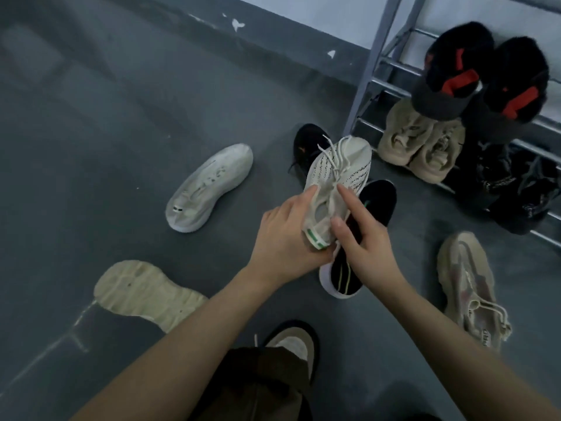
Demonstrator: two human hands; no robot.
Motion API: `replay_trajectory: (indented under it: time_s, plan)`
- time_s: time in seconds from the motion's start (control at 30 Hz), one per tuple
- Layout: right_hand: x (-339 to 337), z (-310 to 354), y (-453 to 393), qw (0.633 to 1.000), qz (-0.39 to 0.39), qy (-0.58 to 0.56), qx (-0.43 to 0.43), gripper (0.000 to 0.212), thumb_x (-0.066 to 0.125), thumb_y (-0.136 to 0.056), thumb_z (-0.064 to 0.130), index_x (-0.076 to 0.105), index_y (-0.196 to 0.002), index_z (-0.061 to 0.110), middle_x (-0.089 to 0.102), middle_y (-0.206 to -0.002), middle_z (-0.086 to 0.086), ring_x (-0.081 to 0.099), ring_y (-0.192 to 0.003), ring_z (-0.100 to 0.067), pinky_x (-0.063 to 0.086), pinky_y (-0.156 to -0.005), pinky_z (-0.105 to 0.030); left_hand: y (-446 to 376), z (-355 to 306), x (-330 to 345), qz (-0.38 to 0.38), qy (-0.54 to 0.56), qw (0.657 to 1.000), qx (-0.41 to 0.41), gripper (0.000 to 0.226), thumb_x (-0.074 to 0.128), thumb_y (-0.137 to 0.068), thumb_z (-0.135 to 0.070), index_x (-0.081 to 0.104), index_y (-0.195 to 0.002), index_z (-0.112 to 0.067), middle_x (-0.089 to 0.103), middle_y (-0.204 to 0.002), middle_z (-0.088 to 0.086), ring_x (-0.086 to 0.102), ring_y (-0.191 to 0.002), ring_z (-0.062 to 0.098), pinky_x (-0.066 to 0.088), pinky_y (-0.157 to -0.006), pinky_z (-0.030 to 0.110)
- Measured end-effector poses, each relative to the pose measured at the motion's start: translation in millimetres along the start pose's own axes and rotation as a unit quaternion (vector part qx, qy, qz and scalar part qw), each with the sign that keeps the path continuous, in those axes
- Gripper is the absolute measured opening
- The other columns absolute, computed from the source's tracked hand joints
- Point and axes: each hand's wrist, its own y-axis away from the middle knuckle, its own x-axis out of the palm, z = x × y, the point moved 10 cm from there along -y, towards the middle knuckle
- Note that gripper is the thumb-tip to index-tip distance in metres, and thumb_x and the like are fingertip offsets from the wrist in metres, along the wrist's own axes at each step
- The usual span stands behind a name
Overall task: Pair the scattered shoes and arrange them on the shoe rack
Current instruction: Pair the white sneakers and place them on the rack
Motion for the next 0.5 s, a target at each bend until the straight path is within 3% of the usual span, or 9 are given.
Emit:
replay_trajectory:
  time_s: [0.07,0.17,0.3,0.43,0.5]
  plan:
    - [17,3,-11,1.0,0.02,0.016,-0.006,0.06,0.043,-0.083,0.064,0.031,-0.139,0.045,0.037,-0.149,0.006,0.027,-0.138,-0.004,0.025,-0.111,-0.05,1,13,-9,-0.002,0.002,1.0,-0.028,0.086,0.064,-0.066,-0.052,0.04,-0.133,-0.004,0.059,-0.123,0.011,0.059,-0.106,0.024,0.05,-0.085,0.038]
    - [43,-1,-27,0.999,0.039,0.016,-0.001,0.061,0.043,-0.081,0.069,0.027,-0.137,0.051,0.046,-0.142,0.008,0.04,-0.132,-0.009,0.031,-0.107,-0.051,2,37,-15,0.005,-0.001,0.998,-0.068,0.086,0.072,-0.067,-0.041,0.038,-0.137,-0.005,0.053,-0.132,0.008,0.053,-0.115,0.022,0.042,-0.094,0.031]
    - [80,-6,-40,0.999,0.05,0.001,0.0,0.057,0.043,-0.082,0.067,0.03,-0.135,0.049,0.046,-0.142,0.01,0.036,-0.134,-0.007,0.031,-0.107,-0.05,4,69,-24,0.002,0.006,0.995,-0.099,0.084,0.078,-0.065,-0.03,0.039,-0.136,-0.006,0.052,-0.133,0.006,0.05,-0.117,0.02,0.03,-0.093,0.019]
    - [87,-6,-51,0.998,0.045,0.045,-0.002,0.056,0.054,-0.086,0.051,0.034,-0.138,0.042,0.04,-0.146,0.009,0.032,-0.134,-0.006,0.027,-0.11,-0.046,6,91,-15,0.021,0.036,0.992,-0.118,0.086,0.075,-0.067,-0.039,0.037,-0.138,-0.01,0.051,-0.133,0.003,0.043,-0.118,0.008,0.021,-0.09,0.0]
    - [84,-7,-54,0.998,0.044,0.052,0.002,0.055,0.058,-0.087,0.045,0.034,-0.137,0.044,0.039,-0.147,0.011,0.031,-0.134,-0.006,0.026,-0.111,-0.045,6,93,-7,0.027,0.051,0.992,-0.114,0.089,0.069,-0.065,-0.051,0.036,-0.138,-0.012,0.05,-0.132,0.003,0.043,-0.117,0.008,0.023,-0.093,0.002]
